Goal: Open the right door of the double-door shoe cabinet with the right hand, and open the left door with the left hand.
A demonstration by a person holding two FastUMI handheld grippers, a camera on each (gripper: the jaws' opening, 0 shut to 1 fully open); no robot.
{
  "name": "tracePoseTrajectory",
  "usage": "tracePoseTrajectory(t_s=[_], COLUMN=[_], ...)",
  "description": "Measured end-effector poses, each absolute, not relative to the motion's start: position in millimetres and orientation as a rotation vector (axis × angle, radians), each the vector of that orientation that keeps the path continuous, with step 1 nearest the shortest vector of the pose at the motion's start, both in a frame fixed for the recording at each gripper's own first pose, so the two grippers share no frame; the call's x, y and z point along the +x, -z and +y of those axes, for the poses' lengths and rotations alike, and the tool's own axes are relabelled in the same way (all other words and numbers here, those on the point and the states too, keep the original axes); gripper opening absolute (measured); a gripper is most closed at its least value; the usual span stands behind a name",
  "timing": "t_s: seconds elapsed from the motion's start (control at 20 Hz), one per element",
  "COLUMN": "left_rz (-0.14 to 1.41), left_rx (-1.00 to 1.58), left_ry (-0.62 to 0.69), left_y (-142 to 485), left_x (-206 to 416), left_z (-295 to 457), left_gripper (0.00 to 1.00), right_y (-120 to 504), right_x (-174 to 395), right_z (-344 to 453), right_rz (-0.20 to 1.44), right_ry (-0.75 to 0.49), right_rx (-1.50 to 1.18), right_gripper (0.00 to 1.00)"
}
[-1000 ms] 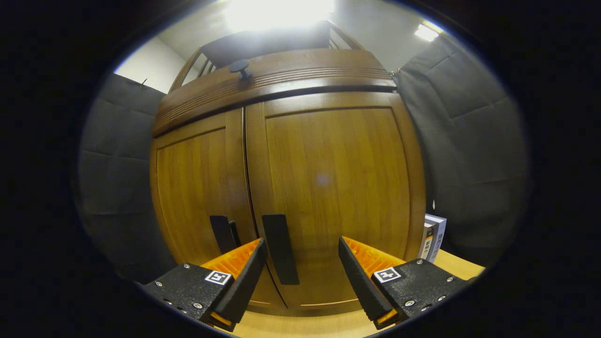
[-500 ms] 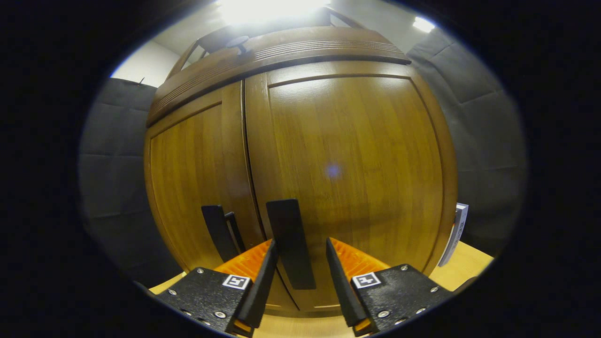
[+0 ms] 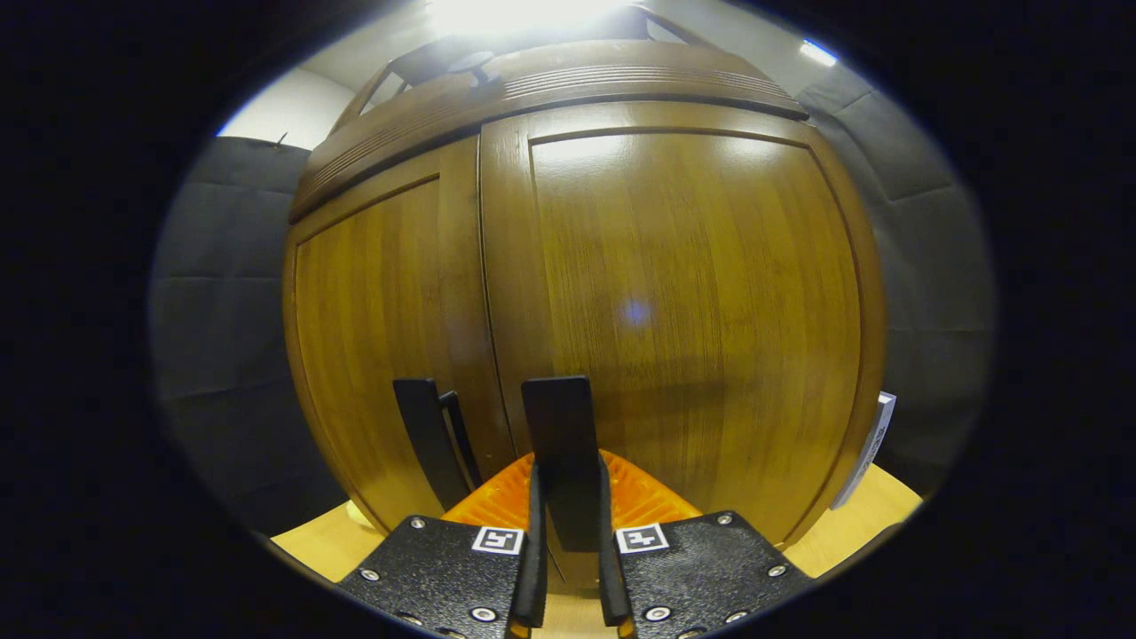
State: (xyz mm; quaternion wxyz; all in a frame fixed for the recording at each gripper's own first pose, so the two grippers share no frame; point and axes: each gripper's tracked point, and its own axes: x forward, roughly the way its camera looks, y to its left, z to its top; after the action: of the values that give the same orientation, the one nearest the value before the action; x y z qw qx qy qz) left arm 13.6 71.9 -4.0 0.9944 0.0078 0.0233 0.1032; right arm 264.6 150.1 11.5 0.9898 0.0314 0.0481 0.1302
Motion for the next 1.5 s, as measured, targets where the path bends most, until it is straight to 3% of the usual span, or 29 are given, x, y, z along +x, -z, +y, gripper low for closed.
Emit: tracePoseTrajectory(t_s=[0.85,1.5], left_rz=[0.019,-0.020], left_rx=[0.008,0.023], left_ry=[-0.082,0.055], left_y=[4,5], left_x=[24,31], left_z=[63,52], left_gripper=[0.90,0.90], right_y=[-14,-11], right_x=[179,114], right_z=[112,39], right_rz=[0.096,0.092], right_ry=[-0.292,-0.207], right_rx=[0.042,0.027], right_gripper=[0.24,0.23])
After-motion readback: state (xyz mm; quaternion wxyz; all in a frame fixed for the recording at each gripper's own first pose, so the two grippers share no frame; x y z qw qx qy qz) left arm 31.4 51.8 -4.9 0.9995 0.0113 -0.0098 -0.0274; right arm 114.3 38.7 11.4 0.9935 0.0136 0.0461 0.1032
